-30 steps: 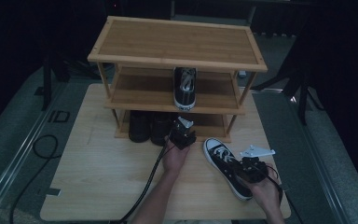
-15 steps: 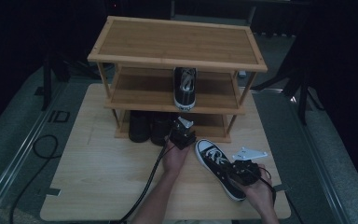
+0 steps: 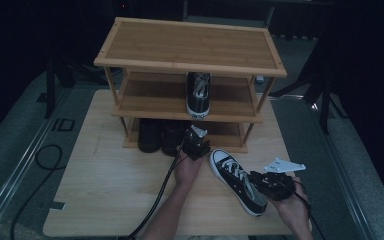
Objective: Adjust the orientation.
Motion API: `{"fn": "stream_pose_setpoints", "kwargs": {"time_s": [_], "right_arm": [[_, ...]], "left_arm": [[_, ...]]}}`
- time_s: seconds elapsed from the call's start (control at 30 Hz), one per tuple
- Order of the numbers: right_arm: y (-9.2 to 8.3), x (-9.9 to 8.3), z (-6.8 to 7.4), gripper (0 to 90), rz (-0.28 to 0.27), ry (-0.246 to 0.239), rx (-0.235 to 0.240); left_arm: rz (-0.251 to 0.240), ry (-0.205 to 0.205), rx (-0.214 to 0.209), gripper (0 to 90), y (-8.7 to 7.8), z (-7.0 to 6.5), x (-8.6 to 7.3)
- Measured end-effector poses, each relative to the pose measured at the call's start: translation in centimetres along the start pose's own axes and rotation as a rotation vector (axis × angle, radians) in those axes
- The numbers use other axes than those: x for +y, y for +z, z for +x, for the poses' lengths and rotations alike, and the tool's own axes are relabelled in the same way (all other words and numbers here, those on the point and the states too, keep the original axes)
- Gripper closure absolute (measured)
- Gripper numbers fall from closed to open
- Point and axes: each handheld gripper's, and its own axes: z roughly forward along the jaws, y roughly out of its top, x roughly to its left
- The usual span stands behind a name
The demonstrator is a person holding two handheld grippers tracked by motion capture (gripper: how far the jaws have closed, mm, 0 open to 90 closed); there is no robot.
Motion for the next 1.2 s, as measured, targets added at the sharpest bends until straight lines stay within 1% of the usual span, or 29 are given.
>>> {"fn": "stream_pose_setpoints", "kwargs": {"time_s": [0.1, 0.2, 0.3, 0.43, 0.53, 0.6, 0.67, 0.77, 0.97, 1.07, 1.13, 1.2], "right_arm": [[-0.4, -0.3, -0.8, 78.2, 0.016, 0.015, -0.022], [0.0, -0.9, -1.2, 76.2, 0.047, 0.032, -0.024], [0.6, -1.5, -1.1, 75.9, 0.071, 0.029, -0.014], [1.7, -1.8, -0.8, 75.8, 0.103, 0.024, -0.022], [2.5, -1.6, -0.8, 79.1, 0.134, 0.011, -0.042], [3.0, -1.4, -0.7, 82.7, 0.149, 0.008, -0.038], [3.4, -1.3, -0.6, 83.7, 0.159, -0.001, -0.042], [3.8, -1.2, -0.7, 83.7, 0.167, -0.001, -0.039], [4.3, -1.0, -1.0, 83.0, 0.171, 0.020, -0.021], [4.4, -1.0, -1.2, 83.4, 0.162, 0.031, -0.011], [4.4, -1.1, -1.1, 86.4, 0.155, 0.030, -0.016], [4.3, -1.1, -1.0, 88.2, 0.142, 0.024, -0.031]], "left_arm": [[0.000, 0.000, 0.000, 55.6, 0.0, 0.0, 0.0], [0.000, 0.000, 0.000, 55.6, 0.0, 0.0, 0.0], [0.000, 0.000, 0.000, 55.6, 0.0, 0.0, 0.0], [0.000, 0.000, 0.000, 55.6, 0.0, 0.0, 0.0], [0.000, -0.001, 0.000, 55.6, 0.0, 0.0, 0.0], [0.000, 0.000, 0.000, 55.5, 0.0, 0.0, 0.0], [0.000, 0.000, 0.000, 55.6, 0.0, 0.0, 0.0], [0.000, 0.000, 0.000, 55.6, 0.0, 0.0, 0.0], [0.000, 0.000, 0.000, 55.6, 0.0, 0.0, 0.0], [0.000, 0.000, 0.000, 55.6, 0.0, 0.0, 0.0], [0.000, -0.001, 0.000, 55.6, 0.0, 0.0, 0.0], [0.000, 0.000, 0.000, 55.6, 0.0, 0.0, 0.0]]}}
